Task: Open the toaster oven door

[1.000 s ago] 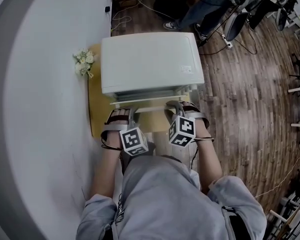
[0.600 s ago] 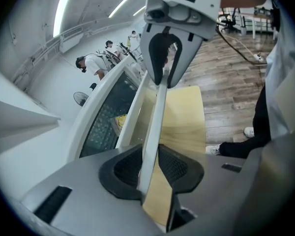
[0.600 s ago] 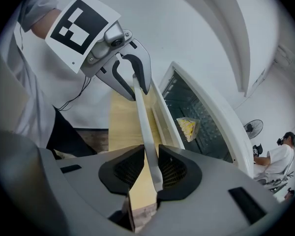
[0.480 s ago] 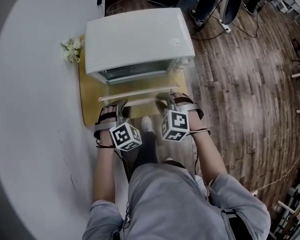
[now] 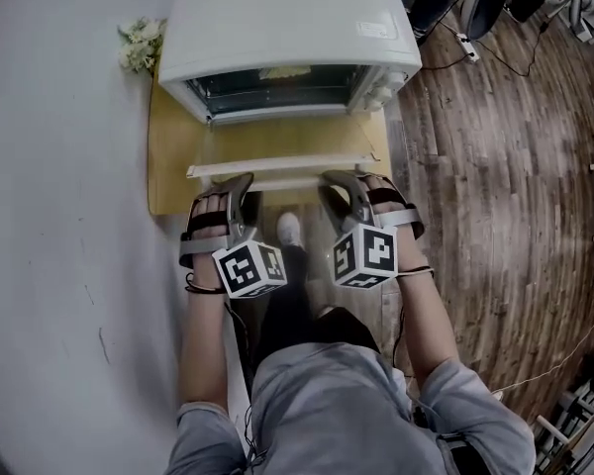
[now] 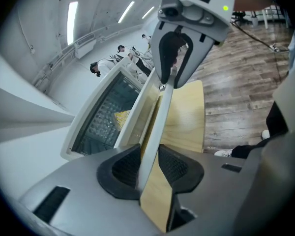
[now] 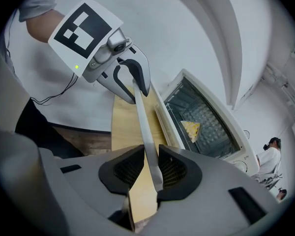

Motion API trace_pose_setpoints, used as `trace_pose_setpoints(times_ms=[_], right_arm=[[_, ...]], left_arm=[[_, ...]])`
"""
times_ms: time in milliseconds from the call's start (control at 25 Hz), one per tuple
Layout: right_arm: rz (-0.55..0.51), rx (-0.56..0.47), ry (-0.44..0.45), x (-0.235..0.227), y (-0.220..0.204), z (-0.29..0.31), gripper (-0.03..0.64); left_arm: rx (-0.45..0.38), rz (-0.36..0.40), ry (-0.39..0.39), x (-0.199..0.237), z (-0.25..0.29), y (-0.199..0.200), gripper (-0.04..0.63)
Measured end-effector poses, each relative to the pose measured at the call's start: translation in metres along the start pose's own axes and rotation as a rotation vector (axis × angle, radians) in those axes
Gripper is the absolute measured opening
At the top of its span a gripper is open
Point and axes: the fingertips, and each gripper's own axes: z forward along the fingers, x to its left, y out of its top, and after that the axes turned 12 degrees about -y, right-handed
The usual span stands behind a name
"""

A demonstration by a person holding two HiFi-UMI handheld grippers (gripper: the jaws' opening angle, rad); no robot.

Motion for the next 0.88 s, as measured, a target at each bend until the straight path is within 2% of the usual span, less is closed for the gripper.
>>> trace_pose_setpoints(times_ms=[520, 880], right_arm=[[-0.008, -0.107, -0.186, 0.051, -0.023, 0.002, 0.083], [-0.008, -0.104, -0.194, 0.091, -0.046, 0.021, 0.087]], left_arm=[[-0.046, -0.011, 0.213, -0.045, 0.021, -0.021, 0.101], [-0.064, -0.002, 0.273, -0.080, 0.049, -0.039, 0.114]])
